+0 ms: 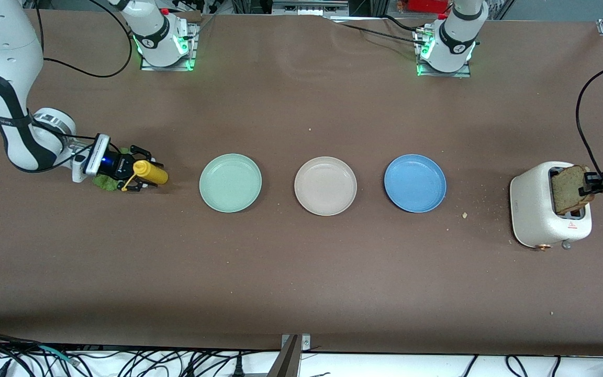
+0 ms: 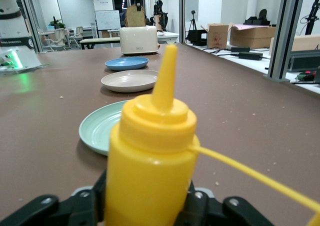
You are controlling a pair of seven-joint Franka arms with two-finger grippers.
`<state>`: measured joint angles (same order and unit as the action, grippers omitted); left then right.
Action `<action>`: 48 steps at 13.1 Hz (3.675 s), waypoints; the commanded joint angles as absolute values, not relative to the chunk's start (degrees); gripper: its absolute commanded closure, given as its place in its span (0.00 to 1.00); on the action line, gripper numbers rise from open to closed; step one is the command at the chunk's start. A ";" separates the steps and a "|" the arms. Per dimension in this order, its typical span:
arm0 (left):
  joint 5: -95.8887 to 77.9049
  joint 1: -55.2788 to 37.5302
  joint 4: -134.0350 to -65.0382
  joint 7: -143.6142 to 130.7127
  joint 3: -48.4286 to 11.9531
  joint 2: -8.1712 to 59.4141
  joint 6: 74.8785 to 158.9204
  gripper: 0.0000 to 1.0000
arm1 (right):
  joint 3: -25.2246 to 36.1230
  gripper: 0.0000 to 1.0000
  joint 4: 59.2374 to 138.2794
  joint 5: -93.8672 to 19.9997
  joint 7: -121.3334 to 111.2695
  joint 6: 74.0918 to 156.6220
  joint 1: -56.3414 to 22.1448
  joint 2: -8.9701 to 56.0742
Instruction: Make sandwich in beige plate with both arms
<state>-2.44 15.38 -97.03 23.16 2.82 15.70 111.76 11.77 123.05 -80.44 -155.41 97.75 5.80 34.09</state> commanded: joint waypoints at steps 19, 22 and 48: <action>-24.76 2.99 -84.11 13.36 -3.85 20.82 96.50 1.00 | 11.87 0.79 105.22 -51.17 -113.58 114.96 -1.49 22.32; -31.52 2.90 -84.02 13.18 -7.55 25.38 96.59 1.00 | 11.78 0.79 102.23 -45.99 -105.84 114.79 -1.84 22.24; -57.57 -7.91 -85.69 23.20 -12.92 48.69 105.73 0.86 | 11.78 0.78 92.37 -24.17 -65.57 118.65 -17.22 22.50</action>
